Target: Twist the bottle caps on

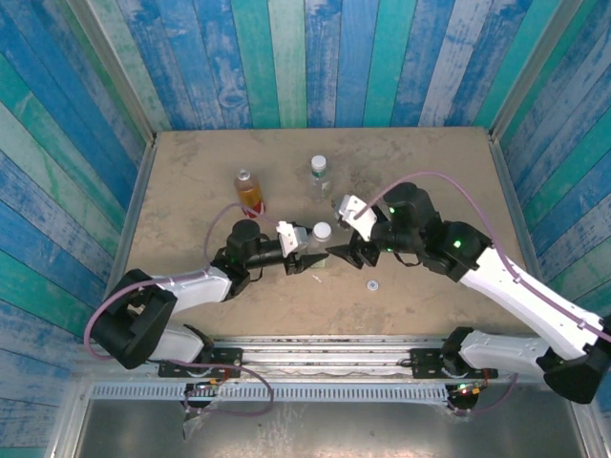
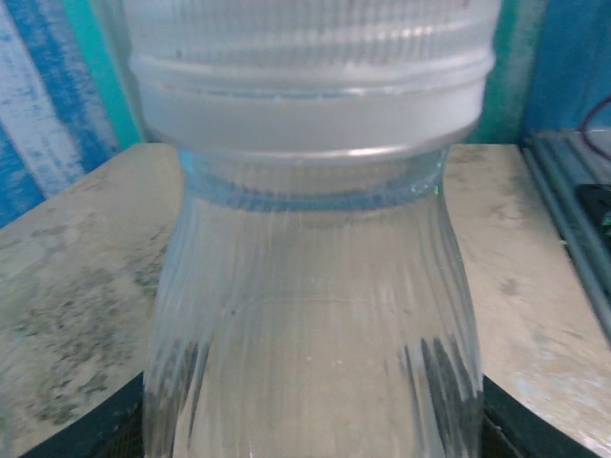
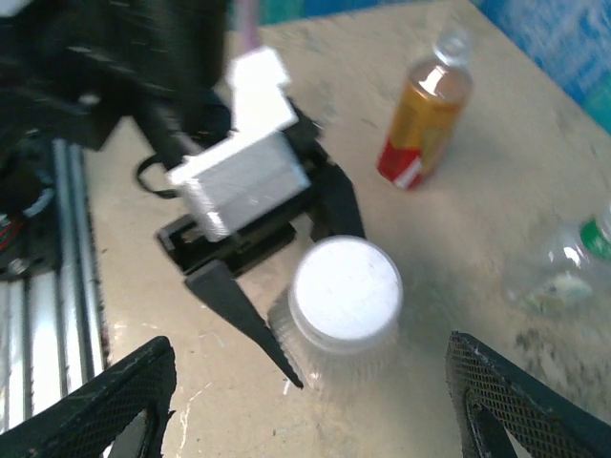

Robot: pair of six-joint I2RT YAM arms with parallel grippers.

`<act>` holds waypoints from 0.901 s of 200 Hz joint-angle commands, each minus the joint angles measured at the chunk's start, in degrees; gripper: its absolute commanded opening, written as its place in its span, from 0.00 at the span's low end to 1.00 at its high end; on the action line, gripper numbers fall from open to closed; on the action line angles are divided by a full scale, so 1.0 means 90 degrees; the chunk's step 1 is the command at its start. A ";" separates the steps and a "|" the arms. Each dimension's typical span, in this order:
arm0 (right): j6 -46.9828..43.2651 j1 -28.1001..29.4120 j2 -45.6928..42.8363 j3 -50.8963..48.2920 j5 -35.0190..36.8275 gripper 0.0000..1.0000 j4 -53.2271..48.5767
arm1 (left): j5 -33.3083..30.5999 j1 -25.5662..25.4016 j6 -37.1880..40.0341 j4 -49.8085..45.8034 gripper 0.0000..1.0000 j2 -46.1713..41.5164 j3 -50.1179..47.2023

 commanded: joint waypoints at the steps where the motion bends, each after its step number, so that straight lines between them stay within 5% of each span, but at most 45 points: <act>1: -0.1464 -0.0064 -0.0024 0.0026 -0.1147 0.77 -0.0106 | 0.0754 -0.0009 0.0488 -0.0333 0.59 -0.0436 -0.0056; 88: -0.1714 -0.0250 0.1103 0.0671 -0.1746 0.57 -0.0552 | 0.1134 -0.0007 0.0844 -0.0955 0.59 -0.0794 0.0008; 180: -0.1502 -0.0254 0.1182 0.0561 -0.1748 0.34 -0.0475 | 0.0845 -0.0004 0.0675 -0.1061 0.56 -0.0886 0.0084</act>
